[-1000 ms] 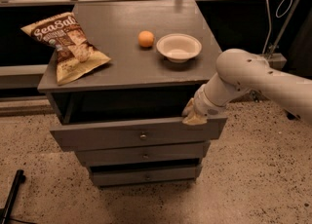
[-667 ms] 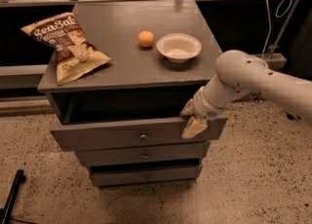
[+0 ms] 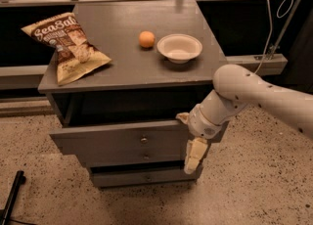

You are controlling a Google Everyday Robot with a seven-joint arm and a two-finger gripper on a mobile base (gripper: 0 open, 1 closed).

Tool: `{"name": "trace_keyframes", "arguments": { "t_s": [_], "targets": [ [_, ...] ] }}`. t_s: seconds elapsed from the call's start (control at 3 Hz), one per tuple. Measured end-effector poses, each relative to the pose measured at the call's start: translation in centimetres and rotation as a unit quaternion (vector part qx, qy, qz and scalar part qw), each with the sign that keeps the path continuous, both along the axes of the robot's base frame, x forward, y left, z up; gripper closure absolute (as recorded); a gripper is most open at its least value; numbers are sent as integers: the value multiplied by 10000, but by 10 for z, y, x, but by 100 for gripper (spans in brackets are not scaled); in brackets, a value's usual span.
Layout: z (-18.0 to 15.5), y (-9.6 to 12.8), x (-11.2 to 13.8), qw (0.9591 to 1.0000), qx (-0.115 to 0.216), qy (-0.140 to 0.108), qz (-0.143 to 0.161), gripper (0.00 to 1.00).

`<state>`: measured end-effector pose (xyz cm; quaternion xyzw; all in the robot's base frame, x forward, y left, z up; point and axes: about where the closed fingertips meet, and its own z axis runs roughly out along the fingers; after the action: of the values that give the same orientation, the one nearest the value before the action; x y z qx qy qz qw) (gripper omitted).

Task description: Open top drawer

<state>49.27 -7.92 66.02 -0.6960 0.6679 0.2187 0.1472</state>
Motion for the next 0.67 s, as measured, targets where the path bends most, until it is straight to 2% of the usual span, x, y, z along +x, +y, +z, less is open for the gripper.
{"name": "trace_keyframes", "arguments": {
  "t_s": [0.33,0.67],
  "targets": [
    [-1,4,-11,9999,62,135,65,18],
    [3,6,-16,9997,99,206,109,50]
  ]
}}
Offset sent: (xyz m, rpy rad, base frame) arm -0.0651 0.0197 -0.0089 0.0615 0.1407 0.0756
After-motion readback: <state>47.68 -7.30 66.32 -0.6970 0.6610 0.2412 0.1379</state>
